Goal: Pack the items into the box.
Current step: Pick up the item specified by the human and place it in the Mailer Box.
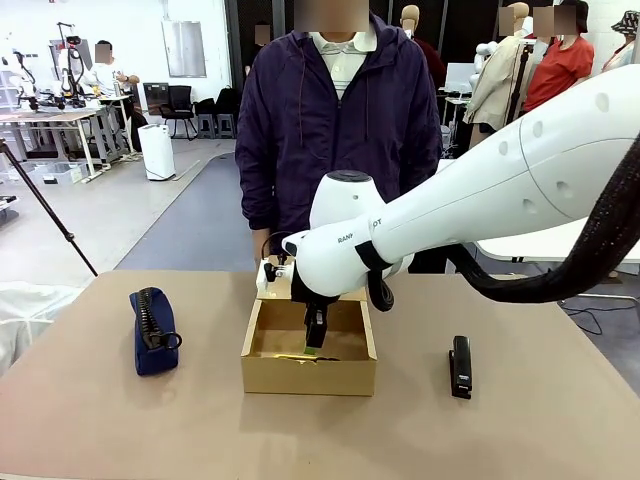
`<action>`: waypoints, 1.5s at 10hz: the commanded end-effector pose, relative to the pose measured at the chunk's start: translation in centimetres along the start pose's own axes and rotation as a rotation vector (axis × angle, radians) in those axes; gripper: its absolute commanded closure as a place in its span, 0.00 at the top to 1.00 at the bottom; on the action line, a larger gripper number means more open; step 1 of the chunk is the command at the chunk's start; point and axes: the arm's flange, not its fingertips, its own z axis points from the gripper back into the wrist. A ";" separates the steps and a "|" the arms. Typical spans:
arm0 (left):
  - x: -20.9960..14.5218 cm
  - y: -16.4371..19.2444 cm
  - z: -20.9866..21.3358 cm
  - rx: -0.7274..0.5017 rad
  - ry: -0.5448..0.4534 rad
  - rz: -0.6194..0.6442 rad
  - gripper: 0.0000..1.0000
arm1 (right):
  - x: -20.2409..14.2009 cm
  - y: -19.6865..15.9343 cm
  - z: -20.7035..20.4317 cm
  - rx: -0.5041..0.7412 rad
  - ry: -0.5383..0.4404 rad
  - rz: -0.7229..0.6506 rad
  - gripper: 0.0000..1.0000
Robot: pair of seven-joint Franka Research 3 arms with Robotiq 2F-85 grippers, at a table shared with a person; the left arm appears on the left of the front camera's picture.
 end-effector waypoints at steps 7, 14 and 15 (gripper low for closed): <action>0.1 -0.3 0.1 -0.024 -0.008 -0.008 1.00 | -9.5 0.1 14.3 0.079 -0.227 -0.569 1.00; 0.1 -0.3 0.1 -0.024 -0.008 -0.008 1.00 | -38.9 5.3 18.2 0.559 -1.006 -1.247 1.00; 0.1 -0.3 0.1 -0.024 -0.008 -0.008 1.00 | -43.4 6.8 16.3 0.573 -1.141 -1.364 1.00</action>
